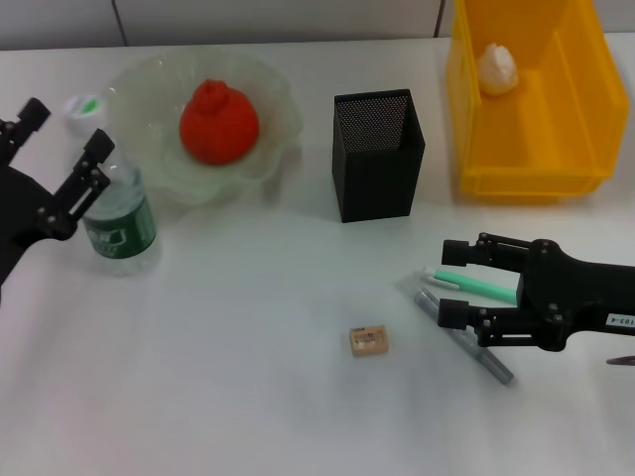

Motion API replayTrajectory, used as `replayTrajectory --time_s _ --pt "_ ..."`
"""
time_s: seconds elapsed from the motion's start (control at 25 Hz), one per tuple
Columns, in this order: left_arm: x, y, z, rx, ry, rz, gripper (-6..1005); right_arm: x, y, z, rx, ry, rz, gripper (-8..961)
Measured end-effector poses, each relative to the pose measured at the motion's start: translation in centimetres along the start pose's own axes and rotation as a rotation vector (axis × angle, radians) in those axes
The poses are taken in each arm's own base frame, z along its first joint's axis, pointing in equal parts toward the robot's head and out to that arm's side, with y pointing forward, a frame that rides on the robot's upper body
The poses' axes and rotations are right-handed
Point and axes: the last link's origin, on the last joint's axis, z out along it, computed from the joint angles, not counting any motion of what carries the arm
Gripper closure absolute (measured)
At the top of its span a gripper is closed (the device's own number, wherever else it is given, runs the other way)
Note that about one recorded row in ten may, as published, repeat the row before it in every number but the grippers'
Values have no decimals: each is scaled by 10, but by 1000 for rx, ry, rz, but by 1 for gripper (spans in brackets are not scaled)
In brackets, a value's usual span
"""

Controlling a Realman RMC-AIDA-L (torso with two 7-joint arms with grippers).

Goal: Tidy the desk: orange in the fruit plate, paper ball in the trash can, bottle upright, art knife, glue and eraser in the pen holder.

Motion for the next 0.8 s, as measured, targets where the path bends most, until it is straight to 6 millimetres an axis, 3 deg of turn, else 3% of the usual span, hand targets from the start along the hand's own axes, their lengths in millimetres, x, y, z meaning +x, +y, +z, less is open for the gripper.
replayTrajectory --time_s 0.12,0.24,0.28,0.36,0.48,0.64,0.8 --pt "5 -1 -5 14 34 -4 331 0 0 1 -1 -1 1 101" --pt "29 -1 -22 -36 162 -22 268 -1 -1 -1 12 -16 2 101" --pt "29 -1 -22 -36 162 -22 259 -1 -1 -1 12 -16 2 101" --pt "48 -8 -34 -158 177 -81 240 -6 -2 -8 35 -38 -14 101" --pt "55 -12 -37 -266 114 -124 222 -16 -3 -19 44 -38 -33 102" --pt "59 -13 -35 -578 -128 -198 227 -49 -2 -45 74 28 -40 102" --pt "56 -13 -31 -660 -217 -240 229 -97 5 -49 143 246 -34 102"
